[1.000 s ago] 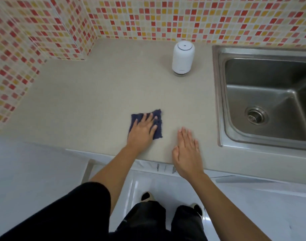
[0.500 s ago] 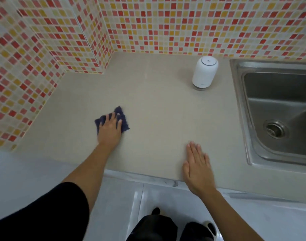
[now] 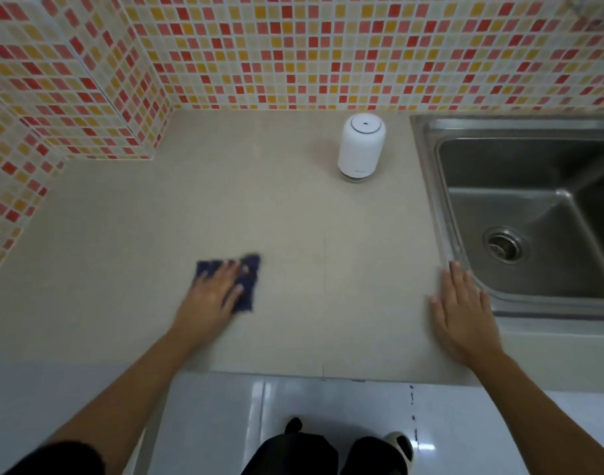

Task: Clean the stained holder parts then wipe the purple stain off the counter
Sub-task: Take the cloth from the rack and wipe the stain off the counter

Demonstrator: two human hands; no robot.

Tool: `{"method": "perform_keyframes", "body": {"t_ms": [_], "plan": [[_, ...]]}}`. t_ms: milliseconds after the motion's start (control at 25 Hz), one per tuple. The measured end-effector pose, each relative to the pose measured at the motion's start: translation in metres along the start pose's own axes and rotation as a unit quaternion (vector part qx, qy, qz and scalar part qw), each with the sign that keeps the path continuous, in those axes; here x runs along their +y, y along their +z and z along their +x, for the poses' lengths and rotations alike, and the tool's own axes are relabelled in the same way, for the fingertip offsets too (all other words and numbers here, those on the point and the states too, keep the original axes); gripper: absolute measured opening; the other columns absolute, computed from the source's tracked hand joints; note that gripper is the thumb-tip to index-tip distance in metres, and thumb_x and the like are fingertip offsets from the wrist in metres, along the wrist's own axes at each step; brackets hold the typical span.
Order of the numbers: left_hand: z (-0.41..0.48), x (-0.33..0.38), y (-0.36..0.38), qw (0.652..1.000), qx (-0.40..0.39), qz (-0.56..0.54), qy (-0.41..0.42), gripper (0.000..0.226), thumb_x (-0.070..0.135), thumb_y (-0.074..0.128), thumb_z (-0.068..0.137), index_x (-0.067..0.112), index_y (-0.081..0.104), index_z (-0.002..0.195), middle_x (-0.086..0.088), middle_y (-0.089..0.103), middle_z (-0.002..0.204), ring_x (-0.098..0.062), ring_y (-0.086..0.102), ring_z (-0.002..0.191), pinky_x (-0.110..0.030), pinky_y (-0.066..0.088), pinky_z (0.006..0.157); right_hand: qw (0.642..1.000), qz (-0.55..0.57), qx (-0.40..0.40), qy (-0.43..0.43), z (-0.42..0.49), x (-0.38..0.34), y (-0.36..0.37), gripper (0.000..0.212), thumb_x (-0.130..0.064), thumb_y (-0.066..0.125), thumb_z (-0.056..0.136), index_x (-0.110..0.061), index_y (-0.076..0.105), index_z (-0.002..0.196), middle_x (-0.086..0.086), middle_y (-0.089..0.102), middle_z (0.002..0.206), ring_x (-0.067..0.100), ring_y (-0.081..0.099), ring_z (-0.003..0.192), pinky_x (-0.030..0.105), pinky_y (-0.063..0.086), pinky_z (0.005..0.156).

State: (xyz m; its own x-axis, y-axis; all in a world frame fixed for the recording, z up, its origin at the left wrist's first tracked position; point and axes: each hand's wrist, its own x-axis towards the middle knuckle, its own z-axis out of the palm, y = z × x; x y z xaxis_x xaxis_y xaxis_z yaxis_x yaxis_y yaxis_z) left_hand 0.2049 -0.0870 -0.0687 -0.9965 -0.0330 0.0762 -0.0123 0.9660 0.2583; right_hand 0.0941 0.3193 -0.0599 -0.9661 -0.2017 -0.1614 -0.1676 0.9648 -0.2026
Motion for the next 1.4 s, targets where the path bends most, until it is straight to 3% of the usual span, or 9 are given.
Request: {"method": "perform_keyframes", "body": {"t_ms": [120,400,520,680,840,960,1080,1200,1400], "plan": [[0.091,0.006,0.001,0.993,-0.007,0.006,-0.114,0.053,0.034,0.024,0.095,0.005,0.047,0.134,-0.018,0.052,0.136,-0.034,0.046,0.127,-0.046,0.033,0.105,0.999,-0.007,-0.020,-0.034,0.001,0.008,0.003,0.080,-0.054,-0.004,0.081,-0.010,0.003,0.148,0.004,-0.007,0.156,0.011,-0.010,0.141,0.039,-0.002,0.115],[0.178,0.135,0.039,0.999,-0.041,0.000,-0.008,0.044,0.029,0.029,0.101,0.016,0.034,0.143,0.000,0.029,0.153,-0.018,0.020,0.143,-0.039,0.015,0.114,0.999,-0.008,-0.018,-0.031,0.003,0.009,0.005,0.075,-0.050,-0.005,0.081,-0.013,-0.002,0.147,-0.005,-0.017,0.150,0.007,-0.016,0.137,0.034,-0.008,0.112],[0.165,0.169,0.054,0.996,-0.065,0.004,0.053,0.045,0.032,0.027,0.100,0.018,0.034,0.143,0.001,0.031,0.152,-0.017,0.023,0.142,-0.037,0.017,0.114,0.999,-0.006,-0.019,-0.036,0.004,0.011,0.003,0.075,-0.049,-0.005,0.081,-0.013,-0.002,0.147,-0.005,-0.017,0.149,0.006,-0.016,0.137,0.034,-0.007,0.112],[0.128,0.194,0.062,0.986,-0.062,0.032,0.154,0.046,0.033,0.032,0.089,0.018,0.064,0.118,0.002,0.066,0.122,-0.017,0.059,0.116,-0.033,0.036,0.100,0.999,0.011,-0.034,-0.040,0.002,0.011,0.001,0.075,-0.049,-0.007,0.080,-0.013,-0.005,0.147,-0.006,-0.019,0.149,0.006,-0.018,0.137,0.034,-0.008,0.113],[0.065,0.214,0.060,0.976,-0.083,0.007,0.203,0.043,0.033,0.031,0.093,0.019,0.063,0.119,0.004,0.064,0.123,-0.015,0.057,0.118,-0.034,0.043,0.099,0.991,0.108,-0.057,-0.046,0.004,0.012,-0.006,0.072,-0.050,-0.003,0.084,-0.015,-0.008,0.146,-0.008,-0.020,0.149,0.006,-0.019,0.137,0.029,-0.013,0.111],[0.007,0.197,0.052,0.966,-0.091,0.005,0.243,0.046,0.033,0.023,0.101,0.016,0.060,0.122,0.002,0.059,0.129,-0.012,0.045,0.127,-0.032,0.031,0.105,0.959,0.270,-0.076,-0.031,-0.014,0.028,-0.022,0.059,-0.045,0.011,0.094,-0.020,-0.004,0.145,-0.012,-0.013,0.150,0.005,-0.017,0.140,0.021,-0.010,0.111],[0.024,0.191,0.059,0.992,-0.044,-0.024,0.114,0.050,0.037,0.021,0.101,0.013,0.056,0.126,-0.003,0.058,0.131,-0.008,0.034,0.134,-0.029,0.024,0.108,0.966,0.243,-0.071,-0.045,-0.031,0.061,-0.032,0.057,-0.046,0.012,0.089,-0.026,-0.006,0.140,-0.014,-0.012,0.149,0.001,-0.016,0.138,0.019,-0.010,0.111],[0.106,0.243,0.071,0.997,-0.027,-0.055,-0.054,0.054,0.038,0.021,0.098,0.010,0.055,0.128,-0.010,0.056,0.133,-0.024,0.049,0.127,-0.040,0.034,0.105,0.970,0.229,-0.057,-0.055,-0.012,0.107,-0.051,0.055,-0.046,0.010,0.089,-0.027,-0.008,0.138,-0.014,-0.013,0.149,0.000,-0.018,0.138,0.021,-0.010,0.111],[0.187,0.325,0.073,0.987,0.006,-0.119,-0.112,0.051,0.037,0.026,0.097,0.009,0.048,0.133,-0.014,0.049,0.139,-0.032,0.044,0.128,-0.041,0.033,0.106,0.973,0.216,0.002,-0.087,0.040,0.175,-0.098,0.054,-0.036,0.027,0.099,-0.020,0.002,0.145,-0.014,-0.004,0.149,0.001,-0.009,0.139,0.023,-0.004,0.113]]}}
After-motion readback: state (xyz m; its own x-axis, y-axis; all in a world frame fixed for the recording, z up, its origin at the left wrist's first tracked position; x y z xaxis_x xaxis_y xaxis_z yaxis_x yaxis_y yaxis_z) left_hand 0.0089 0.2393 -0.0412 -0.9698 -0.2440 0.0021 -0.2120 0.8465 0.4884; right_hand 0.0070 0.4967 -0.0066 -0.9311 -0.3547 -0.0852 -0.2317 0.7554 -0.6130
